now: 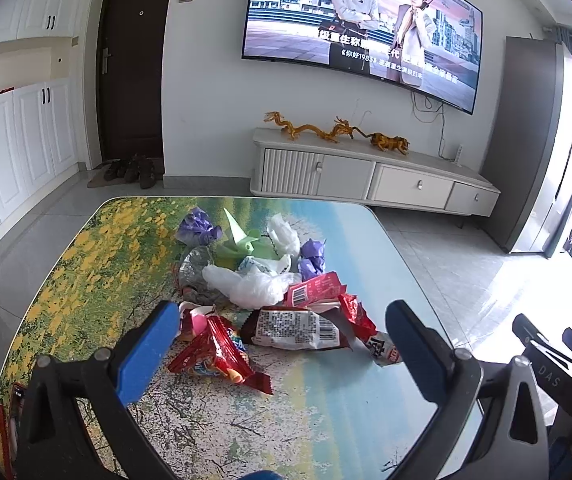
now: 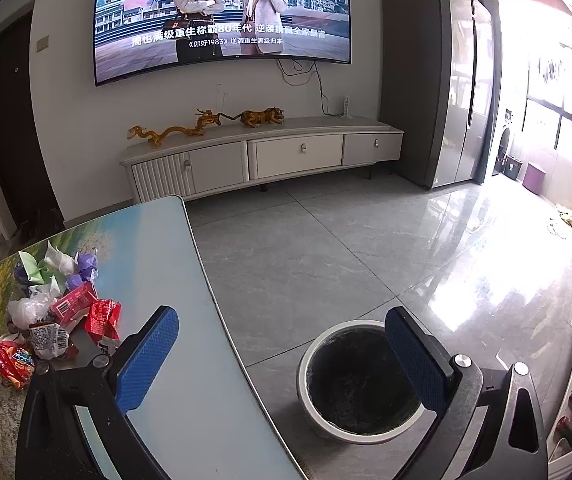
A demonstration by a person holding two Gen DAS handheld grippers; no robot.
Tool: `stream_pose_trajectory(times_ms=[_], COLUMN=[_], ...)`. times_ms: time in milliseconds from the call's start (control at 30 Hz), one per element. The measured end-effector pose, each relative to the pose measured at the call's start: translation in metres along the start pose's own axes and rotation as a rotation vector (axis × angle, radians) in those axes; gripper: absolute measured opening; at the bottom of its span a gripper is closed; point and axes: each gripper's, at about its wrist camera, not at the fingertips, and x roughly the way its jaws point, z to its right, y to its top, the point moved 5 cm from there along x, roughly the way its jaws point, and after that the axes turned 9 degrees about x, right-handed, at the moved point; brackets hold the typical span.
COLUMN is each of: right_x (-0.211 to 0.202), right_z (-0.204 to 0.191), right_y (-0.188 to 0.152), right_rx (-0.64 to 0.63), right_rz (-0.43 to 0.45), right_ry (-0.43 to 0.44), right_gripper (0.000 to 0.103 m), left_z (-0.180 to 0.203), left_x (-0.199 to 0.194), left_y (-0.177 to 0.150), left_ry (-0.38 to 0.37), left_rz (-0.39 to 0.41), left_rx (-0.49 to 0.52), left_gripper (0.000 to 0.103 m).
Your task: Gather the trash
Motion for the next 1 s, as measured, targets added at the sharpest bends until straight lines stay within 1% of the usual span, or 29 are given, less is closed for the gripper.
stream_pose_trajectory(times_ms=[167, 367, 633, 1000], right_x=[0.001, 0.005, 0.013, 0.025], right_z=[-0.007, -0.012, -0.017, -0.020], right_y=[-0.003, -0.005, -0.005, -0.010], right_rx=[-0.017, -0.016, -0.027, -0.027], right_rz=[0.004, -0.005, -0.022, -0.052], right_ry=[0.005, 0.013, -0.011, -0.041], right_gripper=[0.103, 0.103, 0.103, 0.103], left_z=[0.001, 0.003, -0.001, 0.004], left_x=[0.012, 0.022, 0.032, 0.043], left_y=[-0.005, -0.011, -0.013, -0.015], left_ry=[-0.001, -0.025, -0.055, -0.089], left_rz=[-0.016, -0.025, -0.034, -0.052], left_rx=[0.006, 0.009, -0.002, 0.014], left_gripper=[0.103, 0.103, 0.103, 0.103])
